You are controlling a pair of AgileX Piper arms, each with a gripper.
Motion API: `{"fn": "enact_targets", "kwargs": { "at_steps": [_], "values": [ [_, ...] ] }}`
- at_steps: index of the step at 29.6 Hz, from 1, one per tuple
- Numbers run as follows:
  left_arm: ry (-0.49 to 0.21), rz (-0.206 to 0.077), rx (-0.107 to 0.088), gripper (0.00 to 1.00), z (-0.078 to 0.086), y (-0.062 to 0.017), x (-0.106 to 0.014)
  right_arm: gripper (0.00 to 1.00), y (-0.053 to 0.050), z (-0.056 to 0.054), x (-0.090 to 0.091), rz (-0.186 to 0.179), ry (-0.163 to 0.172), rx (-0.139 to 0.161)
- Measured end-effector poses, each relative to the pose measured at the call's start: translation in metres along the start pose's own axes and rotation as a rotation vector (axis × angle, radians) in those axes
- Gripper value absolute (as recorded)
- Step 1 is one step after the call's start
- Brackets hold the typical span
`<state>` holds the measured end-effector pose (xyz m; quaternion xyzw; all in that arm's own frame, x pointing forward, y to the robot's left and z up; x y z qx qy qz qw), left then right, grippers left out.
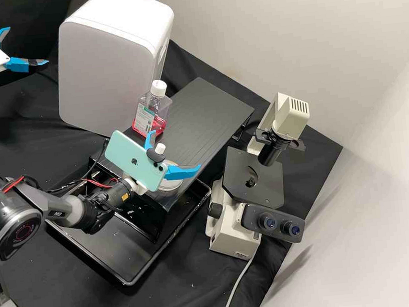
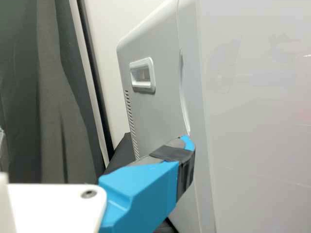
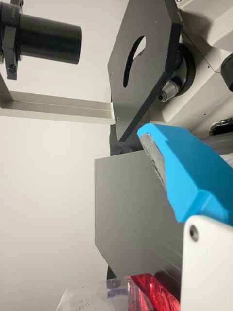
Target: Remove the lid from the petri dish
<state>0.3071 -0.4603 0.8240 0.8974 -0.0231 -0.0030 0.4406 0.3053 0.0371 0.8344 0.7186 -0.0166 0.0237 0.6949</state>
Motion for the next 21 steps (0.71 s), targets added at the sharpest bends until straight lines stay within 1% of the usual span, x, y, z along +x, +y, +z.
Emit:
{"fn": "enact_targets", "kwargs": {
  "at_steps": [11, 12, 16, 18, 21],
  "values": [
    [-0.002, 0.000, 0.001, 1.00, 0.000, 0.0000, 0.000, 1.00, 0.000, 0.000, 0.000, 0.000, 0.000, 0.000],
    [-0.002, 0.000, -0.001, 1.00, 0.000, 0.0000, 0.000, 1.00, 0.000, 0.000, 0.000, 0.000, 0.000, 0.000],
    [-0.023, -0.003, -0.045, 1.00, 0.007, -0.0009, 0.000, 1.00, 0.000, 0.000, 0.000, 0.000, 0.000, 0.000],
    [-0.048, -0.008, -0.059, 1.00, 0.014, -0.0018, 0.000, 1.00, 0.000, 0.000, 0.000, 0.000, 0.000, 0.000],
    [-0.103, -0.017, -0.072, 1.00, 0.031, -0.0039, -0.001, 1.00, 0.000, 0.000, 0.000, 0.000, 0.000, 0.000]
  ]
}}
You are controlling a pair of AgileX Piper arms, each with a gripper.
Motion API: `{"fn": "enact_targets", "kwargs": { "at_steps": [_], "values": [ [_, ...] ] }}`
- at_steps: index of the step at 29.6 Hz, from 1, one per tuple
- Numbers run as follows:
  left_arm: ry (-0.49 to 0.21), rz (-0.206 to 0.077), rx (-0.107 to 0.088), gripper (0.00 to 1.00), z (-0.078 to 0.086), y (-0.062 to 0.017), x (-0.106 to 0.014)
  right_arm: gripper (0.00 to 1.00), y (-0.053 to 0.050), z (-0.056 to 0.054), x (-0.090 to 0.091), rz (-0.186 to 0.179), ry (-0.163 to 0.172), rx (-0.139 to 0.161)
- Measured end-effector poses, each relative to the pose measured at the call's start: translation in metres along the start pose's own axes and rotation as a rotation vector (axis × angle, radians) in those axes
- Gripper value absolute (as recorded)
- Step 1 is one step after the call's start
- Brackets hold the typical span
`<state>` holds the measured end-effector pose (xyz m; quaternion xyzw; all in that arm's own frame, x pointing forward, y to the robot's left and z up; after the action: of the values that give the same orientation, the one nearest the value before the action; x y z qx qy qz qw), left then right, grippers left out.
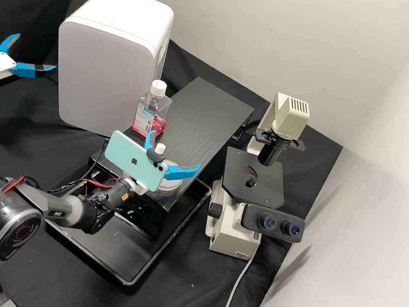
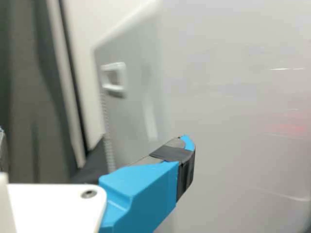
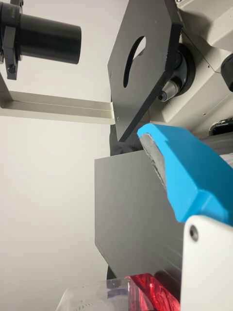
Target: Remove the lid from the petri dish
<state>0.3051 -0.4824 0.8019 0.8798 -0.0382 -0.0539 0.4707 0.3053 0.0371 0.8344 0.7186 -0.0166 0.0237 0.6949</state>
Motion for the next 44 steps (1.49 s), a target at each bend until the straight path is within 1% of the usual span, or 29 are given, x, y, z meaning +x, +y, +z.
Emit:
{"fn": "enact_targets", "kwargs": {
  "at_steps": [3, 5, 6, 8, 10, 11, 12, 14, 15, 18, 24, 28, 31, 33, 38, 42, 44],
  "values": [
    [-0.057, -0.008, -0.001, 1.00, 0.017, -0.0041, -0.002, 1.00, 0.000, 0.000, 0.000, 0.000, 0.000, 0.000],
    [-0.111, -0.008, 0.016, 1.00, 0.025, -0.0093, -0.006, 1.00, 0.000, 0.000, 0.000, 0.000, 0.000, 0.000],
    [-0.144, -0.008, 0.021, 1.00, 0.029, -0.0129, -0.009, 1.00, 0.000, 0.000, 0.000, 0.000, 0.000, 0.000],
    [-0.196, -0.012, 0.019, 1.00, 0.034, -0.0193, -0.016, 1.00, 0.000, 0.000, 0.000, 0.000, 0.000, 0.000],
    [-0.237, -0.030, 0.014, 1.00, 0.038, -0.0261, -0.022, 1.00, 0.000, 0.000, 0.000, 0.000, 0.000, 0.000],
    [-0.260, -0.036, 0.010, 1.00, 0.040, -0.0287, -0.025, 1.00, 0.000, 0.000, 0.000, 0.000, 0.000, 0.000],
    [-0.279, -0.044, 0.002, 1.00, 0.042, -0.0312, -0.029, 1.00, 0.000, 0.000, 0.000, 0.000, 0.000, 0.000],
    [-0.315, -0.059, -0.003, 1.00, 0.045, -0.0359, -0.036, 1.00, 0.000, 0.000, 0.000, 0.000, 0.000, 0.000],
    [-0.330, -0.073, -0.005, 1.00, 0.046, -0.0386, -0.039, 1.00, 0.000, 0.000, 0.000, 0.000, 0.000, 0.000],
    [-0.372, -0.104, 0.006, 1.00, 0.051, -0.0441, -0.049, 1.00, 0.000, 0.000, 0.000, 0.000, 0.000, 0.000],
    [-0.457, -0.151, 0.022, 1.00, 0.063, -0.0504, -0.070, 1.00, 0.000, 0.000, 0.000, 0.000, 0.000, 0.000],
    [-0.484, -0.168, 0.024, 1.00, 0.066, -0.0528, -0.079, 1.00, 0.000, 0.000, 0.000, 0.000, 0.000, 0.000],
    [-0.502, -0.171, 0.026, 1.00, 0.068, -0.0535, -0.083, 1.00, 0.000, 0.000, 0.000, 0.000, 0.000, 0.000],
    [-0.517, -0.178, 0.031, 1.00, 0.069, -0.0544, -0.086, 1.00, 0.000, 0.000, 0.000, 0.000, 0.000, 0.000],
    [-0.554, -0.197, 0.037, 1.00, 0.074, -0.0571, -0.094, 1.00, 0.000, 0.000, 0.000, 0.000, 0.000, 0.000],
    [-0.585, -0.204, 0.037, 1.00, 0.080, -0.0587, -0.097, 1.00, 0.000, 0.000, 0.000, 0.000, 0.000, 0.000],
    [-0.598, -0.213, 0.037, 1.00, 0.082, -0.0604, -0.099, 1.00, 0.000, 0.000, 0.000, 0.000, 0.000, 0.000]
  ]
}}
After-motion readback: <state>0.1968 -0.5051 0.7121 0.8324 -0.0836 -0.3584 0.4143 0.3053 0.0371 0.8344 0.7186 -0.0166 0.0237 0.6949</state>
